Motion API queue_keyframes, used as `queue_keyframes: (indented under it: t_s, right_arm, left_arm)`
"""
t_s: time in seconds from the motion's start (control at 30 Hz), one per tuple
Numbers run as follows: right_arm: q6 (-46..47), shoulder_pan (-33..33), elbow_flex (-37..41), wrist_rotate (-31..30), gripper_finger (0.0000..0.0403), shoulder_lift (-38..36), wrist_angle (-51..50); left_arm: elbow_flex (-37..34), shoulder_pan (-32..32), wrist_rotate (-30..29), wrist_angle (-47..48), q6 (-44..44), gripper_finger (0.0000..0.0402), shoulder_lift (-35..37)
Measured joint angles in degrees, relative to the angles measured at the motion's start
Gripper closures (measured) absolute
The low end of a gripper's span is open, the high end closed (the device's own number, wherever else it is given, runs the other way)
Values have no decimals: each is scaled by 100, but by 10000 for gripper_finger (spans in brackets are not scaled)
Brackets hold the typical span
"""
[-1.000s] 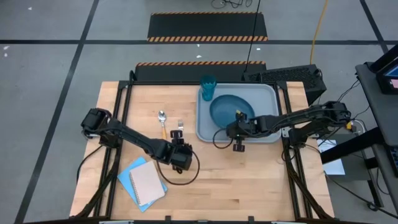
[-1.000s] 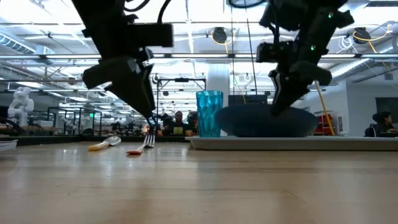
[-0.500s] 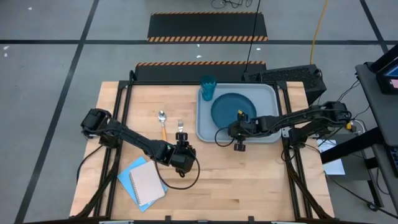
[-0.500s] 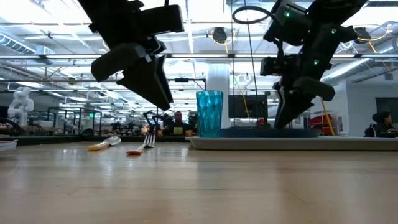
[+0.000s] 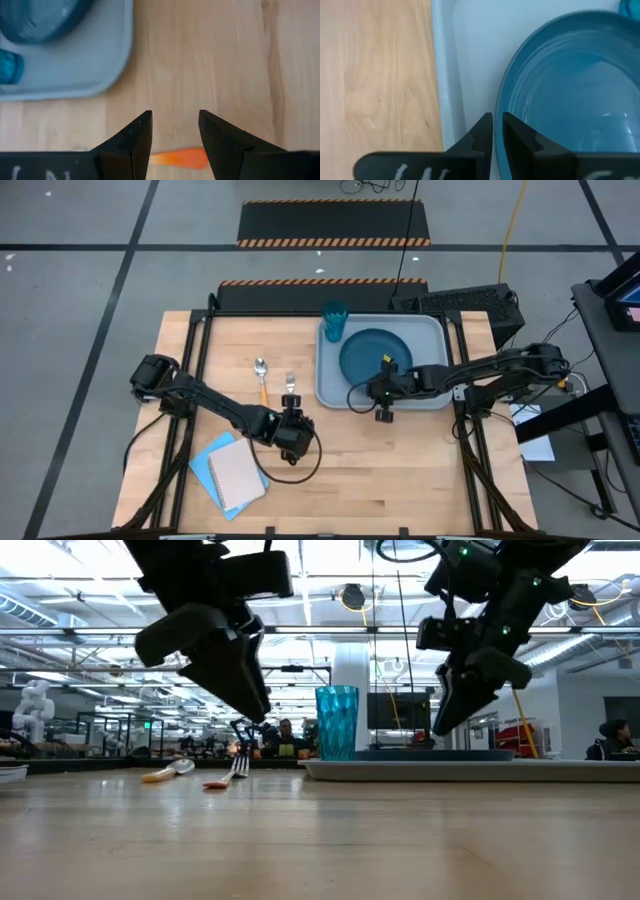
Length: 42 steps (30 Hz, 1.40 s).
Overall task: Pick and place plate/cup/fork/spoon on tray
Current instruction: Put the orange fork on the gray tray to the right of the blue plate
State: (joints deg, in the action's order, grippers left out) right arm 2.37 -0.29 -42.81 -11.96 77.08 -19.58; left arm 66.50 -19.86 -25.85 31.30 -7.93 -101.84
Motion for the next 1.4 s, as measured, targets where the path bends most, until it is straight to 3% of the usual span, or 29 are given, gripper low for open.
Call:
queue_keyframes:
  t_s: [0.23, 0.4, 0.53, 0.7, 1.03, 1.4]
  right_arm:
    - [270, 129, 0, -15, 367, -714, 37]
    - [529, 165, -2, -512, 367, -1137, 182]
    - [699, 164, -4, -929, 367, -1337, 200]
    - [788, 165, -4, -927, 367, -1393, 221]
    - [1249, 174, -4, -903, 366, -1388, 215]
    - [1320, 189, -7, -897, 366, -1386, 193]
  left_arm:
    - [0, 79, 39, 891, -650, 236, -4]
    - [-2, 534, -116, 1649, -2408, 236, -4]
    - [-2, 845, -126, 1909, -3044, 236, -4]
    - [-2, 1062, -82, 2005, -3787, 236, -4]
    - [-2, 1382, 31, 1919, -6125, 236, -21]
    - [-2, 1544, 50, 1562, -6853, 236, -118]
